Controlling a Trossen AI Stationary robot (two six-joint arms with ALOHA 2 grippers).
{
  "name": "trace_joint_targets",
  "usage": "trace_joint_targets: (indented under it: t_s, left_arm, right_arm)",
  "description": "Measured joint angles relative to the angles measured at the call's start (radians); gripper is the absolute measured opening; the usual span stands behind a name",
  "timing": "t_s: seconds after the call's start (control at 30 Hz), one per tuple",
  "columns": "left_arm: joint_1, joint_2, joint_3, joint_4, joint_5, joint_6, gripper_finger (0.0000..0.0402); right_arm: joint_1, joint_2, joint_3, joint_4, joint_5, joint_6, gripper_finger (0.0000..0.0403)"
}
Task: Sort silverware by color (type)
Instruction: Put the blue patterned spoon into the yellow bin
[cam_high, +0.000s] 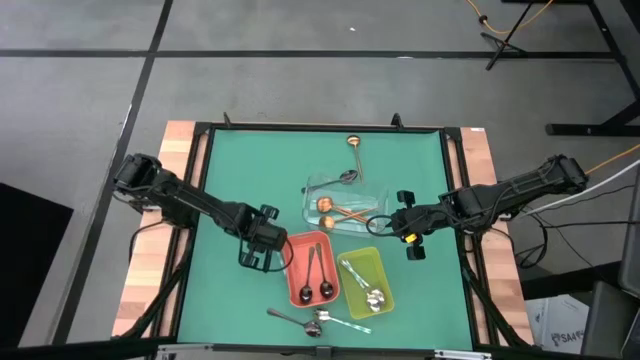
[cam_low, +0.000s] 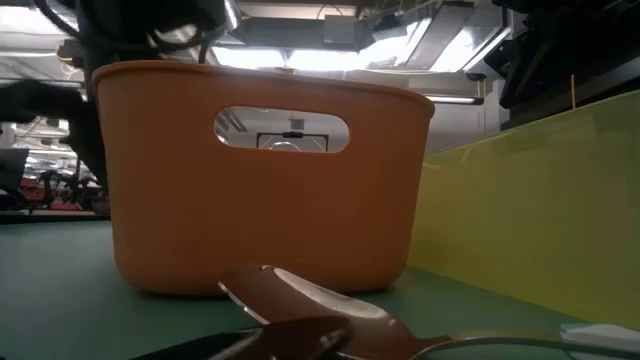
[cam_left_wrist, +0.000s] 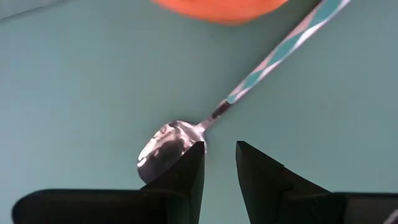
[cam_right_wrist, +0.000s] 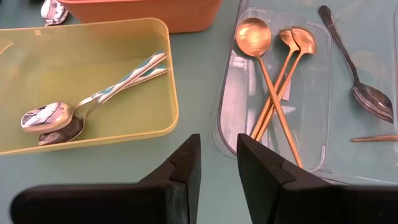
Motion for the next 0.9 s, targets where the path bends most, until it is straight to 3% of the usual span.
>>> trace_joint_targets:
  t_s: [0.23,0.47,0.67,0.9]
  left_arm:
    - [0.047,0.000,-0.065,0.142,0.078,0.069,0.0086]
    - [0.063,0.000,-0.094,0.245,0.082,0.071,0.0086]
    - [0.071,0.000,-0.130,0.293,0.152,0.070,0.0086]
    - [0.070,-0.002,-0.141,0.299,0.155,0.069,0.0086]
  right_arm:
    - [0.000,0.000,0.000,0.000,0.000,0.000,0.0092]
    - [0.000,0.000,0.000,0.000,0.000,0.000,0.0092]
    - [0.000,0.000,0.000,0.000,0.000,0.000,0.0092]
    - [0.000,0.000,0.000,0.000,0.000,0.000,0.0092]
